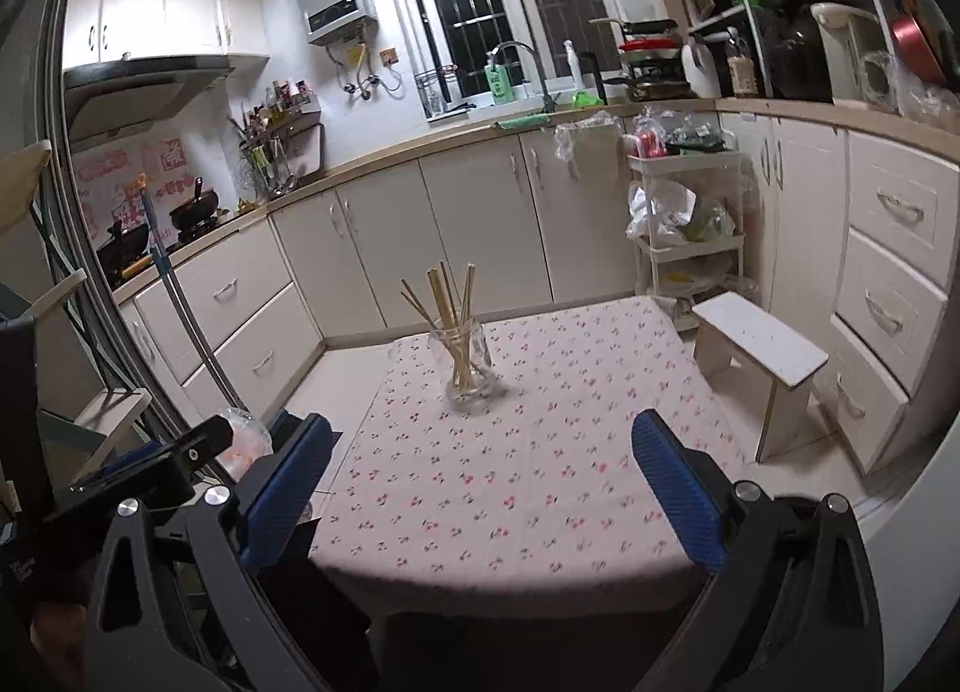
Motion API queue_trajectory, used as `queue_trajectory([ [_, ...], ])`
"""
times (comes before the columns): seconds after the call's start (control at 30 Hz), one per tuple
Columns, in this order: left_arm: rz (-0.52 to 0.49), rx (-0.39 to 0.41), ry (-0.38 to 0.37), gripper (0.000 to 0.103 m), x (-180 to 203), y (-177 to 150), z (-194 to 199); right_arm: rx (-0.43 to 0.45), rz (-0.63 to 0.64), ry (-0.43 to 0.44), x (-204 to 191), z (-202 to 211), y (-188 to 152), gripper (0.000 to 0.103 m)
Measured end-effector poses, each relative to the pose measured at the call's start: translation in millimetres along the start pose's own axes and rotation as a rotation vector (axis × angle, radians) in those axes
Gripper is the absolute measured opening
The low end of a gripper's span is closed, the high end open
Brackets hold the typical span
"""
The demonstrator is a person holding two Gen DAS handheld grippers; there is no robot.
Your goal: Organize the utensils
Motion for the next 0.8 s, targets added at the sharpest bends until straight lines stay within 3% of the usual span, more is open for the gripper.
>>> queue_trajectory([
  [0.2,-0.016,0.001,0.025,0.095,6,-6,6,-0.035,-0.019,-0.018,5,3,-9,0.096],
  [0.43,-0.006,-0.019,0.054,0.095,8,-22,24,-0.075,-0.023,0.017,1,18,-24,0.096],
  [0.8,-0.026,0.023,0.044,0.095,19,-25,51,0.006,-0.005,0.007,-4,44,-14,0.096],
])
Point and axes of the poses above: each gripper's, at about its wrist camera, not at the fingertips, and z roughly against the way its jaws point, x to its right, y to its top, the point moved 6 cm from there along -z, roughly the way its jaws point, and after that the axes turned 6 degrees about -y, right-handed, at the moved point
